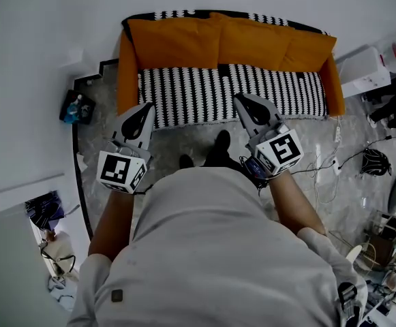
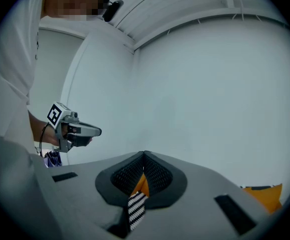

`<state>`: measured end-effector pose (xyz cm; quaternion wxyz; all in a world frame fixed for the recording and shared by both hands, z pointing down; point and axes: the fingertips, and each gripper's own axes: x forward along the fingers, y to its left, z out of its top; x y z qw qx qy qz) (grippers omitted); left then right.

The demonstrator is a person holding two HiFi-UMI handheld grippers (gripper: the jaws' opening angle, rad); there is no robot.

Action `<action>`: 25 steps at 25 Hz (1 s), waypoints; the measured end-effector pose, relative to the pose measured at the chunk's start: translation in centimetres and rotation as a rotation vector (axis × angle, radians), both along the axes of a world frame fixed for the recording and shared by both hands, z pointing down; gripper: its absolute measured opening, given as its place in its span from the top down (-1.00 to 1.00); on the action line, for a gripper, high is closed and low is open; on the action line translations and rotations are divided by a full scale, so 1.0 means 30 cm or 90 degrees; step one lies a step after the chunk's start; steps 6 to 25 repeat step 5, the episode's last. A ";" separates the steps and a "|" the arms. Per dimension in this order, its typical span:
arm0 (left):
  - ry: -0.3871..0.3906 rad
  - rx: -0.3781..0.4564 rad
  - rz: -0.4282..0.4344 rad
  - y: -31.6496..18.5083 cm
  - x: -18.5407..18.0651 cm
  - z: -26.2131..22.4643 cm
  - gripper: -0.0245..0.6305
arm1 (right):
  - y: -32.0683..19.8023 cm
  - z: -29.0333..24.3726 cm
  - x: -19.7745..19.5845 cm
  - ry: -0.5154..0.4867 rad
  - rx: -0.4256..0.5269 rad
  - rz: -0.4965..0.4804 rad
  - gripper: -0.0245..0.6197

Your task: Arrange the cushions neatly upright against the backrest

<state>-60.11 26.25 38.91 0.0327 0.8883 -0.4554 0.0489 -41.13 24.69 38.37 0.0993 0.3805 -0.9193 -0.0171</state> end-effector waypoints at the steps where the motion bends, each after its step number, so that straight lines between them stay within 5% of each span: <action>1: 0.000 0.000 0.002 0.001 0.003 0.001 0.90 | 0.003 0.001 0.000 0.001 0.000 -0.001 0.84; 25: 0.002 0.000 0.006 0.007 0.007 0.005 0.90 | 0.013 0.010 -0.006 0.004 -0.001 -0.002 0.84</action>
